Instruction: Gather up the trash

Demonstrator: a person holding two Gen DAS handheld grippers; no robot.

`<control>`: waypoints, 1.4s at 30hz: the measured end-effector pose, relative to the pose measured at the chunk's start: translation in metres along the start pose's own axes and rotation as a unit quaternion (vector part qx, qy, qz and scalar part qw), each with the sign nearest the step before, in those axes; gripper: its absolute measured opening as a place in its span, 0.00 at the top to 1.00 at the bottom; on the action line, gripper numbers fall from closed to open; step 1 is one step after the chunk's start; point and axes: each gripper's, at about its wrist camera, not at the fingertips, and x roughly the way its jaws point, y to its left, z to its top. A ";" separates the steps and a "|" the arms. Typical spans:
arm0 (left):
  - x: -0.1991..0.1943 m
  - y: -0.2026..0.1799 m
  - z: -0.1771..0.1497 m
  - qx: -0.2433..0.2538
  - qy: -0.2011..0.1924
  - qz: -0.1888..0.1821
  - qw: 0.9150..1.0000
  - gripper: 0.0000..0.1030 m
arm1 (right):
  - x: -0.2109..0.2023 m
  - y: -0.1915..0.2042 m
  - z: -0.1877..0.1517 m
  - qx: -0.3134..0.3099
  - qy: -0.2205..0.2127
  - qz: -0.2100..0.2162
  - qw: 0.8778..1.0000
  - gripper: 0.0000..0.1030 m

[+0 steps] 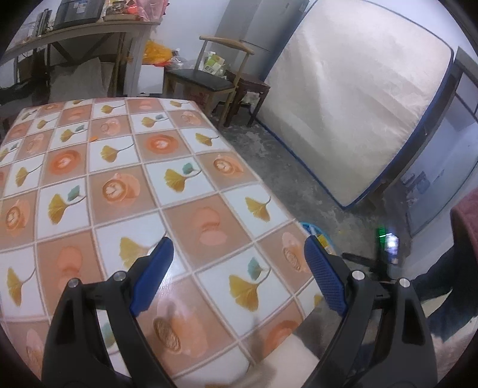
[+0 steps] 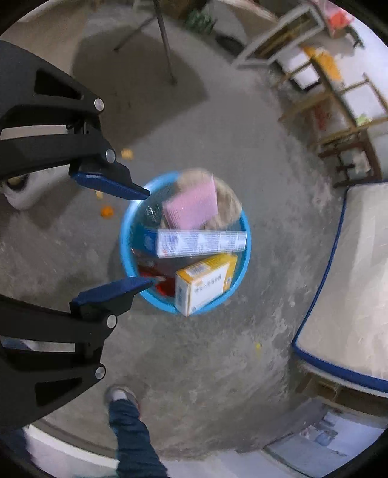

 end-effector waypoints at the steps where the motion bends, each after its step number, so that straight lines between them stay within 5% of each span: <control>1: -0.002 -0.002 -0.005 0.002 0.003 0.009 1.000 0.17 | -0.014 0.005 -0.006 -0.004 -0.008 0.009 1.000 0.44; 8: -0.017 -0.009 -0.038 -0.047 0.017 0.046 0.998 0.13 | -0.144 0.061 -0.051 -0.091 -0.135 0.079 0.984 0.09; 12: -0.027 -0.017 -0.054 -0.065 0.012 0.073 0.995 0.12 | -0.197 0.099 -0.086 -0.137 -0.188 0.102 0.967 0.06; 19: -0.051 -0.034 -0.068 -0.039 -0.016 0.116 0.992 0.11 | -0.223 0.145 -0.133 -0.182 -0.169 0.149 0.957 0.06; 32: -0.082 -0.050 -0.068 -0.008 -0.087 0.225 0.970 0.08 | -0.256 0.151 -0.156 -0.153 -0.253 0.042 0.954 0.06; 42: -0.077 -0.048 -0.079 -0.005 -0.061 0.261 0.963 0.08 | -0.252 0.147 -0.164 -0.148 -0.248 -0.017 0.957 0.06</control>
